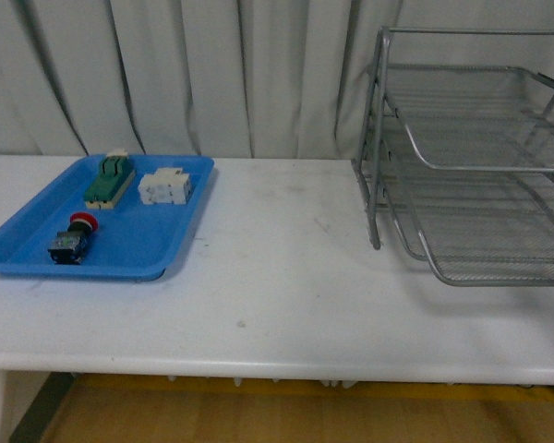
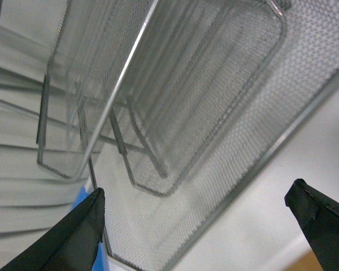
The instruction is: Place button on rack with both arms
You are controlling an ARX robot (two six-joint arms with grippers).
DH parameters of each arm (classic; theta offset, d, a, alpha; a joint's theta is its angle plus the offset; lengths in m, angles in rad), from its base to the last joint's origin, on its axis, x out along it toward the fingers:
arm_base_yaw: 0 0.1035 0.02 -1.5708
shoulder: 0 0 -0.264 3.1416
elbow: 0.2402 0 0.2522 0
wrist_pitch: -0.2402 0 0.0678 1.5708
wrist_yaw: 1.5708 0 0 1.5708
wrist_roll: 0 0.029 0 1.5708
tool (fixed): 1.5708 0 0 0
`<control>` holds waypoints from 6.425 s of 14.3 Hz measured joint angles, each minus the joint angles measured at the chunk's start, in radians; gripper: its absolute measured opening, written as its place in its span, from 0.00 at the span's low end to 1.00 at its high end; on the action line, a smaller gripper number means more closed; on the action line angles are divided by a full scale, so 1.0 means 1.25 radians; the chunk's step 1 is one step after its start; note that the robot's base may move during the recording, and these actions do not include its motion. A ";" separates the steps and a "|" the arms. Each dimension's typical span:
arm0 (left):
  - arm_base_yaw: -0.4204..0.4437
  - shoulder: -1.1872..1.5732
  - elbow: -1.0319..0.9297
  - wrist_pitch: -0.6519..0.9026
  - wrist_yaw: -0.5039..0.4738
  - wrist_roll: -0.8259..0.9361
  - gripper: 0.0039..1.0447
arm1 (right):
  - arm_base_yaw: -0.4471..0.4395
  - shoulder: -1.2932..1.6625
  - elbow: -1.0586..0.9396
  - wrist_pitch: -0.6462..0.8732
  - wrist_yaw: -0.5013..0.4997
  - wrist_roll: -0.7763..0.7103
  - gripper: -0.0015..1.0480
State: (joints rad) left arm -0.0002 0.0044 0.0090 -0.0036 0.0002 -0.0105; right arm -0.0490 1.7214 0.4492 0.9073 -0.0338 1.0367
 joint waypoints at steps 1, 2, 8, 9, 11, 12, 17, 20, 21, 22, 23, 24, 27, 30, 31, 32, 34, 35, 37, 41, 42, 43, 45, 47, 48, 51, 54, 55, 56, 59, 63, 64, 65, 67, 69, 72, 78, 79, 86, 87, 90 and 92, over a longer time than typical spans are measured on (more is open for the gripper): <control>0.000 0.000 0.000 0.000 0.000 0.000 0.94 | 0.005 -0.109 -0.042 -0.093 0.013 -0.061 0.93; 0.000 0.000 0.000 0.000 0.000 0.000 0.94 | 0.034 -0.231 -0.070 -0.202 0.038 -0.147 0.94; 0.000 0.000 0.000 0.000 0.000 0.000 0.94 | 0.035 -0.457 -0.276 0.088 0.030 -0.793 0.34; 0.000 0.000 0.000 0.000 0.000 0.000 0.94 | 0.035 -0.528 -0.291 0.049 0.030 -0.810 0.16; 0.000 0.000 0.000 0.000 0.000 0.000 0.94 | 0.035 -0.655 -0.327 -0.052 0.030 -0.824 0.02; 0.000 0.000 0.000 0.000 0.000 0.000 0.94 | 0.035 -0.710 -0.334 -0.092 0.030 -0.824 0.02; 0.000 0.000 0.000 0.000 0.000 0.000 0.94 | 0.035 -0.936 -0.350 -0.293 0.030 -0.824 0.02; 0.000 0.000 0.000 0.000 0.000 0.000 0.94 | 0.035 -1.055 -0.351 -0.403 0.030 -0.824 0.02; 0.000 0.000 0.000 0.000 0.000 0.000 0.94 | 0.035 -1.077 -0.351 -0.426 0.030 -0.824 0.02; 0.000 0.000 0.000 0.000 0.000 0.000 0.94 | 0.035 -1.103 -0.351 -0.450 0.030 -0.824 0.02; 0.000 0.000 0.000 0.000 0.000 0.000 0.94 | 0.035 -1.125 -0.351 -0.472 0.030 -0.824 0.02; 0.000 0.000 0.000 0.000 0.000 0.000 0.94 | 0.035 -1.145 -0.351 -0.493 0.030 -0.824 0.02; 0.000 0.000 0.000 0.000 0.000 0.000 0.94 | 0.035 -1.190 -0.351 -0.536 0.030 -0.824 0.02; 0.000 0.000 0.000 0.000 0.000 0.000 0.94 | 0.035 -1.227 -0.351 -0.573 0.030 -0.824 0.02; 0.000 0.000 0.000 0.000 0.000 0.000 0.94 | 0.035 -1.235 -0.351 -0.583 0.030 -0.824 0.02; 0.000 0.000 0.000 0.000 0.000 0.000 0.94 | 0.035 -1.254 -0.350 -0.611 0.030 -0.824 0.02; 0.000 0.000 0.000 0.000 -0.001 0.000 0.94 | 0.035 -1.375 -0.350 -0.723 0.027 -0.825 0.02; 0.000 0.000 0.000 0.000 0.000 0.000 0.94 | 0.035 -1.375 -0.350 -0.728 0.027 -0.826 0.06; -0.037 0.045 0.032 -0.089 -0.092 0.020 0.94 | 0.035 -1.375 -0.350 -0.728 0.028 -0.826 0.25; -0.016 0.569 0.178 0.150 -0.079 0.016 0.94 | 0.035 -1.374 -0.350 -0.729 0.027 -0.827 0.69; -0.001 0.731 0.242 0.219 -0.039 0.015 0.94 | 0.035 -1.375 -0.350 -0.728 0.027 -0.827 0.81; 0.020 0.905 0.328 0.266 0.001 0.016 0.94 | 0.035 -1.374 -0.350 -0.729 0.027 -0.827 0.95; 0.049 1.251 0.545 0.260 0.027 0.037 0.94 | 0.035 -1.374 -0.350 -0.728 0.027 -0.827 0.94; 0.067 1.427 0.693 0.213 0.030 0.042 0.94 | 0.035 -1.374 -0.350 -0.729 0.027 -0.827 0.94; 0.074 1.489 0.753 0.192 0.036 0.043 0.94 | 0.035 -1.375 -0.350 -0.728 0.027 -0.827 0.94; 0.082 1.632 0.925 0.125 0.040 0.057 0.94 | 0.035 -1.375 -0.350 -0.728 0.027 -0.827 0.94; 0.086 1.756 1.074 0.058 0.051 0.054 0.94 | 0.035 -1.375 -0.350 -0.728 0.027 -0.827 0.94; 0.086 1.789 1.110 0.049 0.047 0.057 0.94 | 0.035 -1.374 -0.350 -0.729 0.027 -0.827 0.94; 0.086 1.819 1.143 0.036 0.038 0.058 0.94 | 0.035 -1.374 -0.350 -0.728 0.027 -0.827 0.94; 0.090 1.892 1.212 0.003 0.035 0.054 0.94 | 0.035 -1.374 -0.350 -0.728 0.027 -0.827 0.94; 0.085 1.917 1.226 -0.001 0.029 0.045 0.70 | 0.035 -1.374 -0.350 -0.729 0.027 -0.827 0.94; 0.082 1.917 1.225 0.001 0.026 0.042 0.59 | 0.035 -1.374 -0.350 -0.728 0.027 -0.827 0.94; 0.080 1.916 1.220 0.002 0.030 0.039 0.49 | 0.035 -1.374 -0.350 -0.728 0.027 -0.827 0.94; 0.074 1.882 1.171 0.026 0.040 0.040 0.37 | 0.035 -1.375 -0.350 -0.728 0.027 -0.827 0.94; 0.061 1.786 1.078 0.055 0.071 0.054 0.36 | 0.035 -1.374 -0.350 -0.728 0.027 -0.827 0.94; 0.036 1.512 0.926 0.108 0.118 0.096 0.35 | 0.035 -1.375 -0.350 -0.729 0.027 -0.827 0.94; 0.035 1.087 0.669 0.139 0.114 0.120 0.35 | 0.035 -1.375 -0.350 -0.729 0.027 -0.827 0.94; 0.033 1.098 0.665 0.130 0.115 0.120 0.35 | 0.035 -1.375 -0.350 -0.731 0.027 -0.827 0.94; 0.036 1.103 0.660 0.130 0.114 0.120 0.35 | 0.035 -1.375 -0.350 -0.729 0.027 -0.827 0.94; 0.036 1.103 0.660 0.130 0.114 0.120 0.35 | 0.035 -1.374 -0.350 -0.729 0.027 -0.827 0.94; 0.036 1.103 0.660 0.130 0.114 0.120 0.34 | 0.035 -1.374 -0.350 -0.730 0.027 -0.827 0.94; 0.036 1.103 0.660 0.129 0.114 0.120 0.34 | 0.035 -1.374 -0.350 -0.730 0.027 -0.827 0.94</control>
State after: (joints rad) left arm 0.0448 1.3827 0.8345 0.1574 0.1429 0.1398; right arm -0.0048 0.0036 0.0113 -0.0048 -0.0006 0.0029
